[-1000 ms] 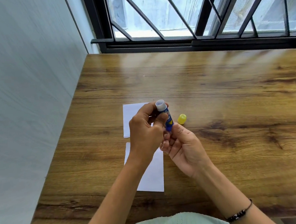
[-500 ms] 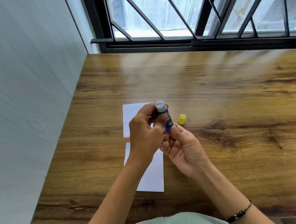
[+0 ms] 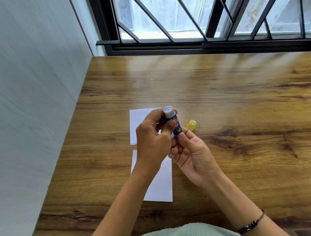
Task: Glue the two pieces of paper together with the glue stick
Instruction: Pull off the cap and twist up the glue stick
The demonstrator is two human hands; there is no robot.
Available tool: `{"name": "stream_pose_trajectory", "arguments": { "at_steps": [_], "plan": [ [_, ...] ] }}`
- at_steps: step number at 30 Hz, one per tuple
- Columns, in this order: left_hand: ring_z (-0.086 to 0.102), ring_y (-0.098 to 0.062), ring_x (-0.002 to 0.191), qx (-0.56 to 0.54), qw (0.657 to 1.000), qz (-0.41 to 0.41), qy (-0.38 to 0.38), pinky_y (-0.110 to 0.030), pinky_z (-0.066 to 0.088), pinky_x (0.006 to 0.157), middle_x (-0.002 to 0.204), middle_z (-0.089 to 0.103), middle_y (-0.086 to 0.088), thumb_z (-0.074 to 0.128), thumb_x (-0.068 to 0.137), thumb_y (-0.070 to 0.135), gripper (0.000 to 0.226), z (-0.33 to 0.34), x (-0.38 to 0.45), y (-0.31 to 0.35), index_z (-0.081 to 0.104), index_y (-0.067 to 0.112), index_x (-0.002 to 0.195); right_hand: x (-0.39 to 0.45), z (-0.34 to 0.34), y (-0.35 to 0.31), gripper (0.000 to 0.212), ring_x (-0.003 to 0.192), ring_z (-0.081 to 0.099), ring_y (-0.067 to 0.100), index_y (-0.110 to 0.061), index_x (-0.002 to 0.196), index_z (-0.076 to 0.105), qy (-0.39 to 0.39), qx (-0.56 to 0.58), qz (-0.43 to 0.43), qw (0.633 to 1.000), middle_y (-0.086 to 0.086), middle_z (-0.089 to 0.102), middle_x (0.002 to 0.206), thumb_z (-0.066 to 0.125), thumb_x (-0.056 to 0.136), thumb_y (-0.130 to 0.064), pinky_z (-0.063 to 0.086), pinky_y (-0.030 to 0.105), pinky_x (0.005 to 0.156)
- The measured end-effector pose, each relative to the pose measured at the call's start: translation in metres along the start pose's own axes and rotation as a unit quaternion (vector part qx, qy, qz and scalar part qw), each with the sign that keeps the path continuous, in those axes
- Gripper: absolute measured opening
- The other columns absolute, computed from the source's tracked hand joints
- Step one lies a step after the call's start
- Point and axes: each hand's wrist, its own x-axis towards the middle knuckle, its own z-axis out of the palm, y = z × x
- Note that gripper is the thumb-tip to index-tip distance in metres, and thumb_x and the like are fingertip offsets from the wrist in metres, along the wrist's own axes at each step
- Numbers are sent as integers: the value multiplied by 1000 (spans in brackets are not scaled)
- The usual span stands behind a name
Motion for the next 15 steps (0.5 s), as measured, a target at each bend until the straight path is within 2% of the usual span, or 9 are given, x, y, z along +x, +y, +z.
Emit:
{"name": "stream_pose_trajectory", "arguments": {
  "at_steps": [2, 5, 7, 9, 11, 13, 15],
  "plan": [
    [61, 0, 79, 0, 1000, 1, 5, -20, 54, 73, 87, 65, 9, 56, 82, -1, 26, 0, 1, 0, 65, 23, 90, 1, 1, 1, 18, 45, 54, 8, -10, 90, 58, 15, -7, 6, 1000, 2, 61, 58, 55, 82, -25, 50, 21, 50],
    [62, -5, 82, 7, 1000, 2, 5, -25, 54, 78, 87, 64, 8, 57, 82, -1, 22, 2, 2, 0, 65, 17, 93, 3, 4, -1, 35, 36, 45, 7, -13, 67, 65, 47, -16, 36, 998, -1, 53, 46, 51, 80, -42, 41, 21, 46],
    [62, -9, 84, 11, 1000, 1, 4, -29, 53, 82, 87, 64, 8, 57, 82, -1, 22, 4, 2, 1, 65, 16, 94, 4, 4, 0, 42, 32, 39, 8, -14, 60, 63, 67, -21, 53, 996, -1, 47, 38, 50, 79, -49, 36, 21, 43],
    [62, -12, 85, 4, 1000, -4, 3, -34, 53, 83, 86, 63, 6, 57, 82, -1, 22, 4, 1, 0, 64, 17, 94, 4, 3, 1, 43, 33, 39, 9, -13, 62, 62, 77, -19, 58, 995, -1, 46, 37, 51, 78, -52, 36, 22, 43],
    [62, -14, 85, -3, 1000, -10, 1, -37, 54, 79, 86, 64, 5, 57, 82, 0, 23, 4, 1, -1, 64, 18, 93, 4, 2, 2, 42, 41, 47, 10, -11, 72, 65, 60, -8, 51, 997, 2, 54, 47, 52, 79, -50, 43, 24, 48],
    [63, -10, 84, -13, 1000, -10, 5, -24, 54, 73, 87, 64, 5, 56, 82, -2, 25, 1, 1, -4, 64, 20, 92, 4, 2, 2, 36, 58, 54, 13, -10, 95, 64, 24, 3, 36, 999, 5, 62, 68, 54, 81, -41, 51, 27, 58],
    [63, 0, 79, -38, 999, -16, 8, -12, 50, 65, 87, 65, 7, 55, 83, -3, 29, -1, 2, -4, 64, 24, 88, 3, 1, 1, 30, 60, 58, 11, -11, 107, 55, -7, 14, 10, 1000, 5, 64, 74, 59, 80, -22, 55, 25, 59]
  ]
}}
